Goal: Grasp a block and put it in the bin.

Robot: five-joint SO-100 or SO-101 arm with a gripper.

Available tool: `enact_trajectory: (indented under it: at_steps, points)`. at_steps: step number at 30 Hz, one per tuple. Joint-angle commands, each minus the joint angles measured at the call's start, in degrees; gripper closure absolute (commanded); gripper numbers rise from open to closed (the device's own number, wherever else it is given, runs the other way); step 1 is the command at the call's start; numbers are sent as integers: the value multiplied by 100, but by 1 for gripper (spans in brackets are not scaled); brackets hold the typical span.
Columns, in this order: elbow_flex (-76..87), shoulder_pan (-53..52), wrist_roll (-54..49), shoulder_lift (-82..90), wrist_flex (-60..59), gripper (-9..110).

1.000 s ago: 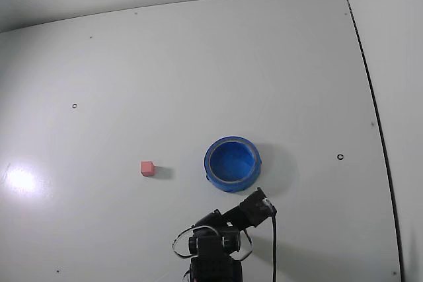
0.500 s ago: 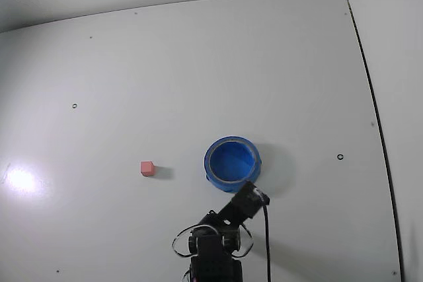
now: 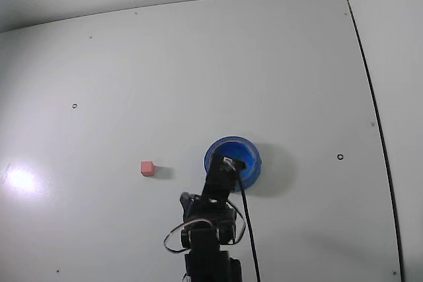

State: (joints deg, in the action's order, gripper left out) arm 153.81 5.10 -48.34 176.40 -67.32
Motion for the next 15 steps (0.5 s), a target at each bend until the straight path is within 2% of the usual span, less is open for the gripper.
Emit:
enact_trajectory:
  at_steps: [1,9,15]
  points:
    - [-2197,879,-9,-2408,0,76]
    - [-5001,1802,712,-5423,-9,77]
    - [-6346,2030,879,-7005,-9,77]
